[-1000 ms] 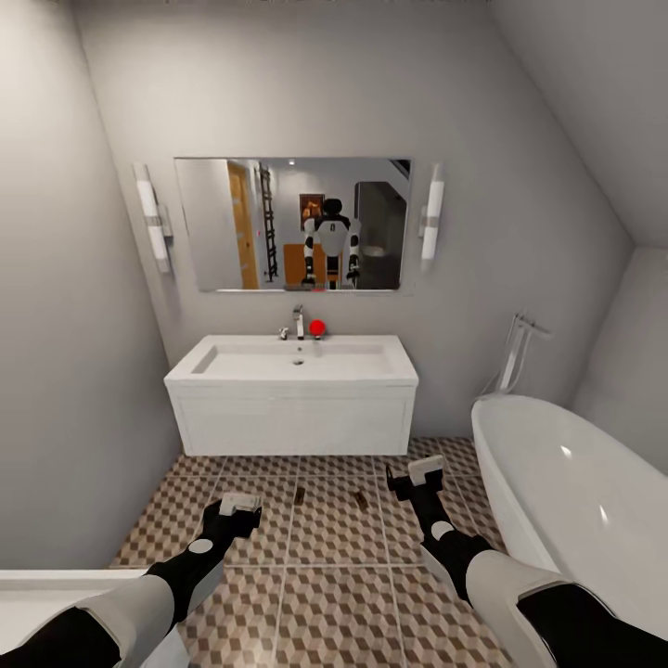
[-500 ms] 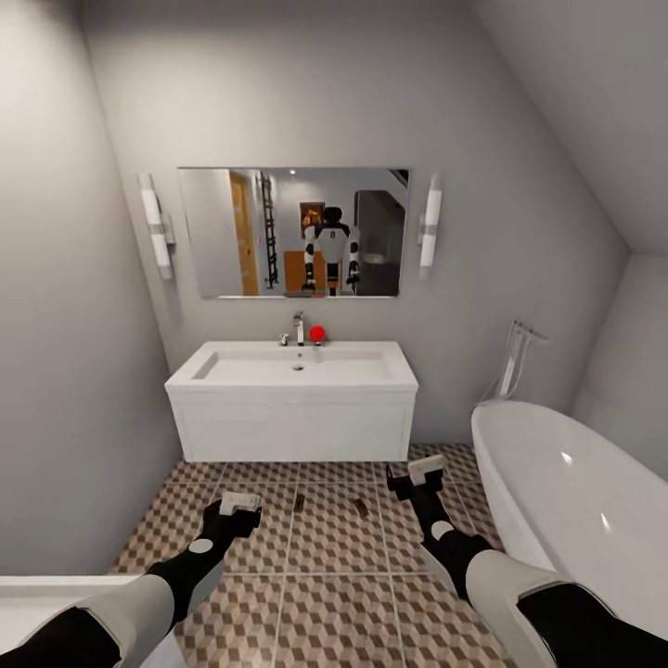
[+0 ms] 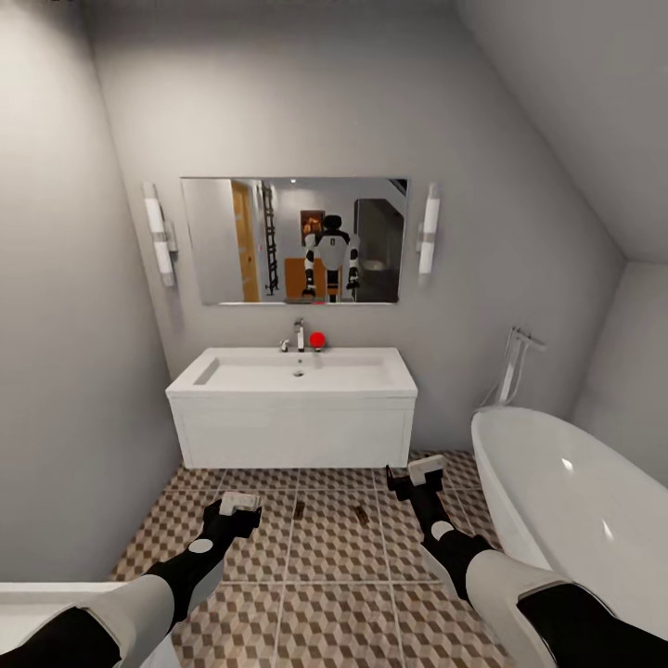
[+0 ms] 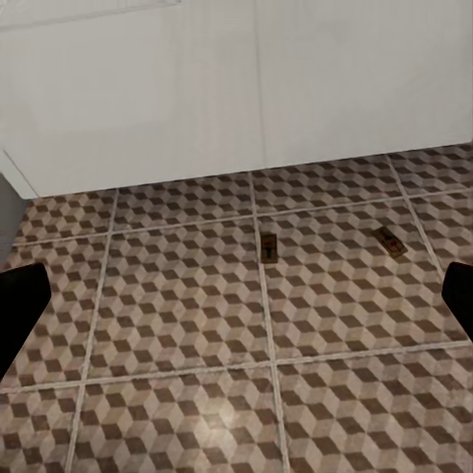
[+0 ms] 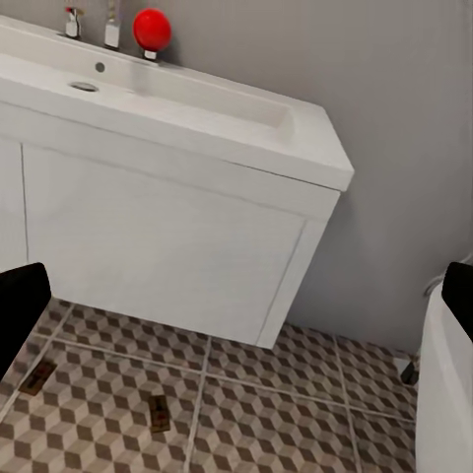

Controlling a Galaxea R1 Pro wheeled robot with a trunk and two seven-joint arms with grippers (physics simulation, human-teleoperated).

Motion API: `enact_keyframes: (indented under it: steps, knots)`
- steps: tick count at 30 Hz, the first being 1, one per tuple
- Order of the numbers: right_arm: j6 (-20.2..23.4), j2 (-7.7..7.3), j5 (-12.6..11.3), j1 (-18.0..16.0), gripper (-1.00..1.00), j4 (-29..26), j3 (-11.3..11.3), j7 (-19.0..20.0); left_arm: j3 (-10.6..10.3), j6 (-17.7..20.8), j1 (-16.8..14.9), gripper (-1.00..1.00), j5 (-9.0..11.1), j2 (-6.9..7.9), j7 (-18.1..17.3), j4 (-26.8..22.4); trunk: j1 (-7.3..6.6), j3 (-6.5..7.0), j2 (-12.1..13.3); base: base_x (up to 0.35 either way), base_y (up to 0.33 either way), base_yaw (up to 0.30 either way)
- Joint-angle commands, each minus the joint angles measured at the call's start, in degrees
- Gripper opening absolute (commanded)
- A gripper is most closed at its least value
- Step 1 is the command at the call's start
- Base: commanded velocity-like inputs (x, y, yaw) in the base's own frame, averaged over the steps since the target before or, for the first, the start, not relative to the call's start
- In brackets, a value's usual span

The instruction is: Take the four mousetraps from the cabinet in the bathroom and place them on the bathroom floor. Make sure all four end up on the same floor surface, and ensure that at least two of them are either under or directly next to the same bathroom sink.

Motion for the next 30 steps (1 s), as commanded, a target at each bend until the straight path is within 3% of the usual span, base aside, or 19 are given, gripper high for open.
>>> enact_keyframes:
  steps: [1, 14, 30]
  knots:
    - [0.0, 0.02, 0.6, 0.0, 1.00, 0.1, 0.1, -0.6, -0.5, -0.1, 0.0, 1.00, 0.3, 0.02, 0.3, 0.0, 0.02, 0.07, 0.0, 0.000, 0.000, 0.000]
    - [0.0, 0.02, 0.6, 0.0, 1.00, 0.1, 0.1, -0.6, -0.5, -0.1, 0.0, 1.00, 0.3, 0.02, 0.3, 0.0, 0.02, 1.19, 0.0, 0.000, 0.000, 0.000]
    - [0.0, -0.15, 0.8, 0.0, 1.00, 0.2, 0.1, -0.3, -0.5, -0.1, 0.0, 1.00, 0.3, -0.07, 0.3, 0.0, 0.02, 1.35, 0.0, 0.000, 0.000, 0.000]
